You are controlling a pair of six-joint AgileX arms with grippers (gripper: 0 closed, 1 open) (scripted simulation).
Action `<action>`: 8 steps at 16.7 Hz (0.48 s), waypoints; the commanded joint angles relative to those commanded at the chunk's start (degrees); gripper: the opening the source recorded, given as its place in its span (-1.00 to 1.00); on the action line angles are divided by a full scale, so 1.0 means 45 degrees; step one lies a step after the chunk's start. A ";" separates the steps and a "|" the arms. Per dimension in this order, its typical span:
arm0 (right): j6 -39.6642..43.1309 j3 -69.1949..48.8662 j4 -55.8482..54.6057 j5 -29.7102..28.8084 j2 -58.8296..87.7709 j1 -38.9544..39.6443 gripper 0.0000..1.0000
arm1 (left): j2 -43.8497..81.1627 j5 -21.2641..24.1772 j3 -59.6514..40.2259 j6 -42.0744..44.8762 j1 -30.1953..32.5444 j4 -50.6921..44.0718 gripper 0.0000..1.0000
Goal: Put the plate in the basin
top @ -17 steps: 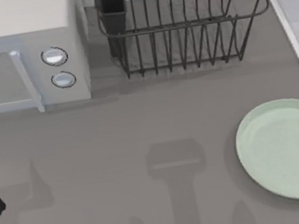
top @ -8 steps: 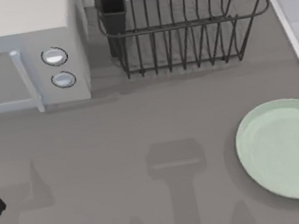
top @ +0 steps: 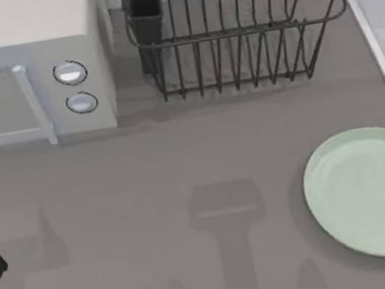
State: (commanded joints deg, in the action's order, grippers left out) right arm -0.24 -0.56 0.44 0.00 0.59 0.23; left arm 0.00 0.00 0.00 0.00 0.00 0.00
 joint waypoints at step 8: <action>-0.1961 -0.4740 0.3687 -0.0003 0.5749 0.1910 1.00 | 0.0000 0.0000 0.0000 0.0000 0.0000 0.0000 1.00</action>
State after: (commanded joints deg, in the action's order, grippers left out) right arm -9.06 -21.89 17.04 -0.01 26.46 8.83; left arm 0.00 0.00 0.00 0.00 0.00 0.00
